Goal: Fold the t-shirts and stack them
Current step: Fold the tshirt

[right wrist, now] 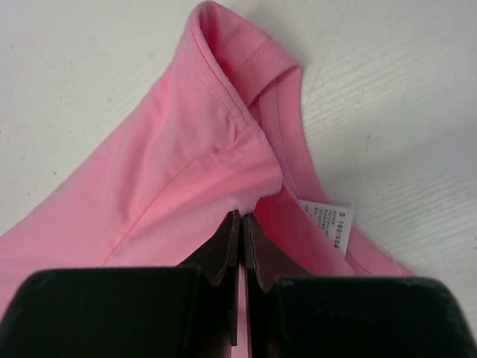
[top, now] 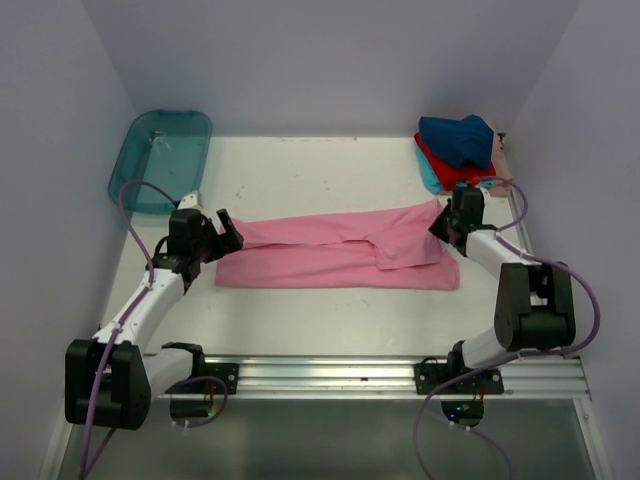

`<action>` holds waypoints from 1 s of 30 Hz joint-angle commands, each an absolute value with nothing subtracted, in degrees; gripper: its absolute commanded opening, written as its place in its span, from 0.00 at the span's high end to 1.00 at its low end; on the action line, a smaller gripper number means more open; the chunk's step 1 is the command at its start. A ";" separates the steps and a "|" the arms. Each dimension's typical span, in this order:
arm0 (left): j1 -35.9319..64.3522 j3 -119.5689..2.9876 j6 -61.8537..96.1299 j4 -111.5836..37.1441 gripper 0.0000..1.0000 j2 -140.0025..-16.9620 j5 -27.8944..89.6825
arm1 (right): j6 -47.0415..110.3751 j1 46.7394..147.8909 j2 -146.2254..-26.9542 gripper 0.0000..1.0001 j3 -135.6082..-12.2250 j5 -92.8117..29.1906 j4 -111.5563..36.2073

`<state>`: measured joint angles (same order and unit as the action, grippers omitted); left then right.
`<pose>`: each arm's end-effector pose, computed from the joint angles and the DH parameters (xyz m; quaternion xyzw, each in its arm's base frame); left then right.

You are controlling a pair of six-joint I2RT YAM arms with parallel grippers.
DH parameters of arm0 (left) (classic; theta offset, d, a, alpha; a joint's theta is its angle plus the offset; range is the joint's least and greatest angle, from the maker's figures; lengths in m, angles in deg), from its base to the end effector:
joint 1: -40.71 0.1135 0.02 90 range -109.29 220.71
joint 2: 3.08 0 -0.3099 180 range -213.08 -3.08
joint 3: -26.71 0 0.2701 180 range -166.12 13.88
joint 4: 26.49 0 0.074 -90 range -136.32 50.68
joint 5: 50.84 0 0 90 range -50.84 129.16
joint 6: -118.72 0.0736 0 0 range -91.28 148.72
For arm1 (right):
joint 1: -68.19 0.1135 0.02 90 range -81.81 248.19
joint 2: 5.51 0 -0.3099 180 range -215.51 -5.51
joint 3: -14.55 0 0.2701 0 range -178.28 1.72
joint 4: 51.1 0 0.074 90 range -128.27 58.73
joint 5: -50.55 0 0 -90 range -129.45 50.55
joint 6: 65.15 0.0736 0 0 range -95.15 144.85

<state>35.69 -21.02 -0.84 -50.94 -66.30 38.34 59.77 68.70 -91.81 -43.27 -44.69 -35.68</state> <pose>0.2528 -0.0233 0.2233 -0.1896 0.8860 -0.1319 0.4020 0.3436 -0.0037 0.1918 0.2890 0.8728 0.0789 0.3854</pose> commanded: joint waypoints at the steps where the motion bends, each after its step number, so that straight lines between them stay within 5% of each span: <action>1: 35.44 -21.89 -1.25 -49.34 0.00 -66.36 38.37 | 56.14 68.45 -94.01 0.99 -47.15 -46.92 -34.14; 7: 35.44 -22.16 -1.08 -49.61 0.00 -66.53 38.54 | 54.03 68.80 -99.11 0.93 -50.92 -45.96 -33.00; 12: 35.44 -22.51 -0.90 -49.87 0.00 -66.36 38.54 | 51.93 71.87 -97.80 0.46 -51.63 -52.53 -31.50; 15: 35.44 -22.42 -1.08 -49.78 0.00 -66.27 38.45 | 50.87 74.77 -94.20 0.33 -51.02 -57.63 -31.33; 20: 35.44 -21.72 -1.16 -49.08 0.00 -66.71 38.19 | 50.43 74.96 -93.92 0.33 -51.72 -59.58 -32.21; 30: 35.44 -21.10 -1.16 -47.50 0.00 -68.55 38.37 | 50.17 74.61 -105.60 0.50 -61.11 -62.48 -34.13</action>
